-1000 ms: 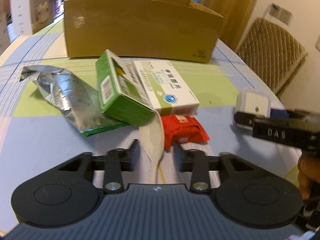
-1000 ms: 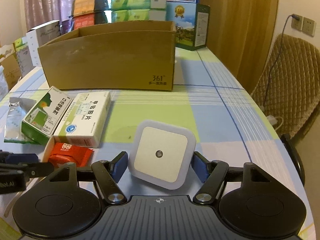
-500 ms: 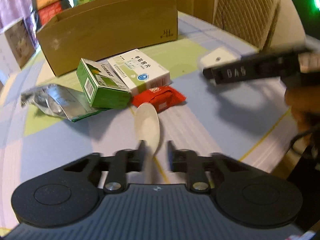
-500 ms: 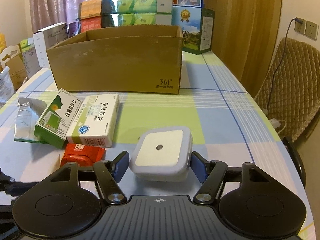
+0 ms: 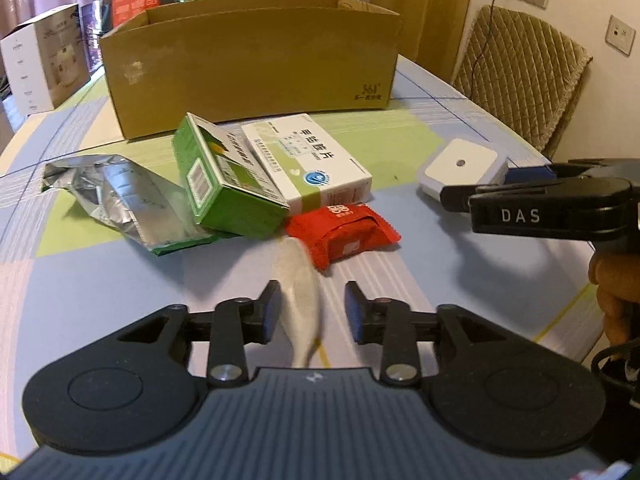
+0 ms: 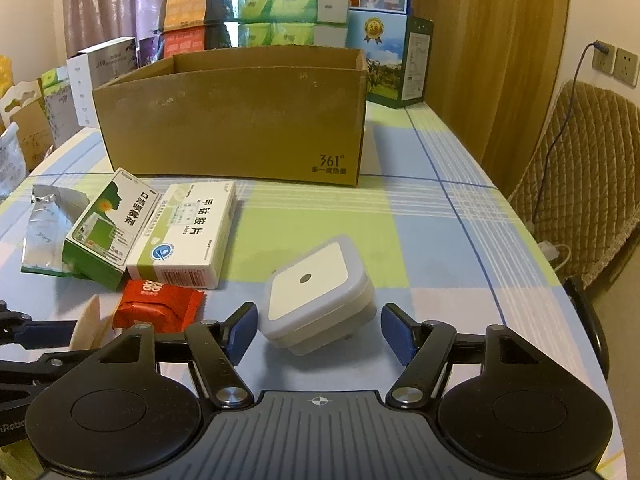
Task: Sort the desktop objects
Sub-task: 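Close the right tool on the white night light while the left tool holds the spoon, then carry the spoon in the left tool and night light in the right tool over the cardboard box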
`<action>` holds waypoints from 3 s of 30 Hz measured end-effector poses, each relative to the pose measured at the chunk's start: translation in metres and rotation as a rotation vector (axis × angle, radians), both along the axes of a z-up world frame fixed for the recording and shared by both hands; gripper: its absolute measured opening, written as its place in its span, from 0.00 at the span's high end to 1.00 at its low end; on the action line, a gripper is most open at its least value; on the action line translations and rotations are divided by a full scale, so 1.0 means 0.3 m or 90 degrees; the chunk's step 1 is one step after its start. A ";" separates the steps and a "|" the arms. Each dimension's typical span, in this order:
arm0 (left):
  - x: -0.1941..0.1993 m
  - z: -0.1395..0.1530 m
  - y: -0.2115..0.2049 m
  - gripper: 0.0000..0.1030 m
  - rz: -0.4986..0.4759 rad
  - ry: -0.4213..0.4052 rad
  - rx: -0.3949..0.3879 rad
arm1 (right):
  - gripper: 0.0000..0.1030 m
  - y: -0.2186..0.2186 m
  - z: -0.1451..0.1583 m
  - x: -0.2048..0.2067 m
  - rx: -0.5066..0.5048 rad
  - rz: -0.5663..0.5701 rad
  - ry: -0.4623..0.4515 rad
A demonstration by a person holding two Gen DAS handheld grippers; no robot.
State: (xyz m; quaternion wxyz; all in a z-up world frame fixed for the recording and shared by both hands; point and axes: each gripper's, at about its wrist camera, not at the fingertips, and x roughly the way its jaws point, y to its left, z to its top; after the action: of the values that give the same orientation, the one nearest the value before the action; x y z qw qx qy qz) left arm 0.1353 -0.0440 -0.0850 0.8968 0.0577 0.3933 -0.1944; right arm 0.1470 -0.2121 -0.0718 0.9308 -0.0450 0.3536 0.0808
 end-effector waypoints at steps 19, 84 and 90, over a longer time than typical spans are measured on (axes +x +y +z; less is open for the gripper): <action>0.021 -0.016 0.021 0.74 0.010 0.010 -0.019 | 0.24 0.033 -0.006 -0.013 -0.039 0.026 -0.014; 0.084 0.277 0.017 0.74 0.038 -0.118 -0.019 | 0.39 0.121 0.228 -0.042 -0.098 0.054 -0.215; 0.194 0.373 0.025 0.74 0.051 -0.125 -0.043 | 0.39 0.117 0.309 0.029 -0.055 0.053 -0.218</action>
State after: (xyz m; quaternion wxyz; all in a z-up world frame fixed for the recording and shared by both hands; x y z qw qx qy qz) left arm 0.1934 -0.0364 0.0269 0.9395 0.0308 0.2985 -0.1652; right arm 0.1557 -0.1770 0.0211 0.9705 -0.1126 0.1908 0.0955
